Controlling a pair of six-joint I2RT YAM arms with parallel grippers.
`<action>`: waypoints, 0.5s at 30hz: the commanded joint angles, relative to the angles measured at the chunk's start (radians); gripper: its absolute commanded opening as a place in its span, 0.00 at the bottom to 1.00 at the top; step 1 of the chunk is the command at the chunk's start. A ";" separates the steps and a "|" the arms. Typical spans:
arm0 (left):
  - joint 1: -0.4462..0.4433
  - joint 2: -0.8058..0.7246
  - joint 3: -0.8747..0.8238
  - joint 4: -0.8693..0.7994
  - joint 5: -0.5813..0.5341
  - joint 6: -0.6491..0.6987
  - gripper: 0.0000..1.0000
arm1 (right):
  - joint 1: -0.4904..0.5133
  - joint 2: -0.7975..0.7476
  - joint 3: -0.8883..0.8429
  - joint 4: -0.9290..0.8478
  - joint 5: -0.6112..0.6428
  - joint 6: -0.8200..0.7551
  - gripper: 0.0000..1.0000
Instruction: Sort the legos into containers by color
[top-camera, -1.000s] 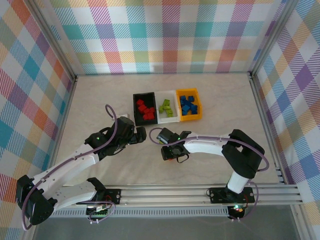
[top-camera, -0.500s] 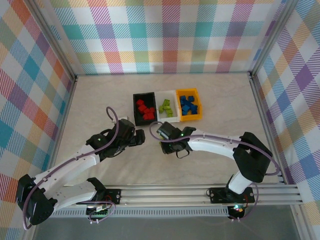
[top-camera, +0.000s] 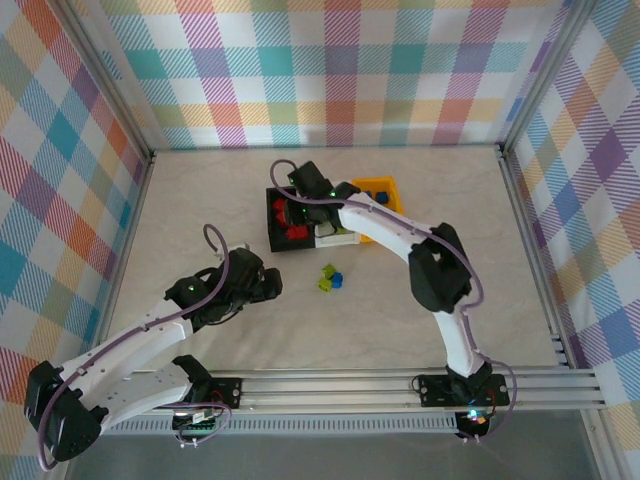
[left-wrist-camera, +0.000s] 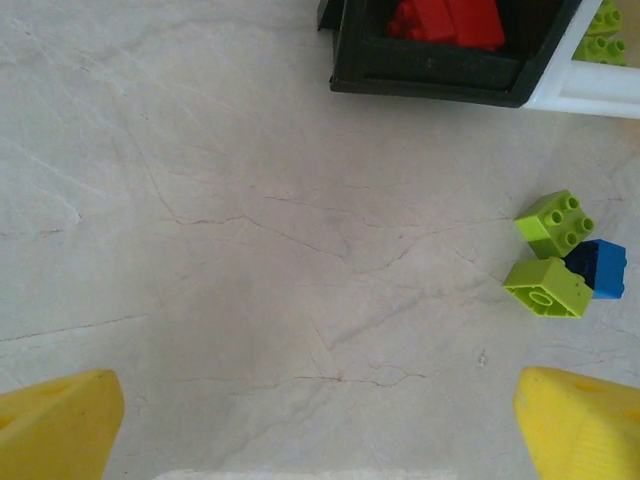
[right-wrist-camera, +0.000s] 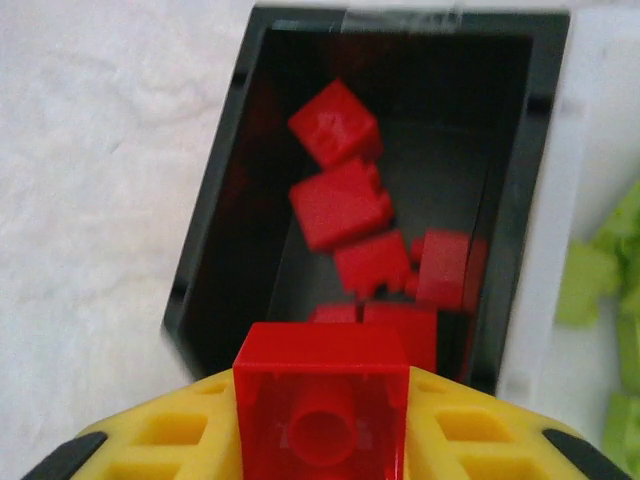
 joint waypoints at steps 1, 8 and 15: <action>0.008 -0.013 -0.012 -0.040 -0.004 -0.012 1.00 | -0.011 0.094 0.160 -0.104 -0.010 -0.024 0.38; 0.009 -0.024 -0.005 -0.057 -0.008 -0.003 1.00 | -0.031 0.204 0.381 -0.171 -0.049 -0.018 0.65; 0.009 -0.017 -0.009 -0.038 0.002 0.007 1.00 | -0.023 -0.016 0.118 -0.056 -0.054 -0.025 0.71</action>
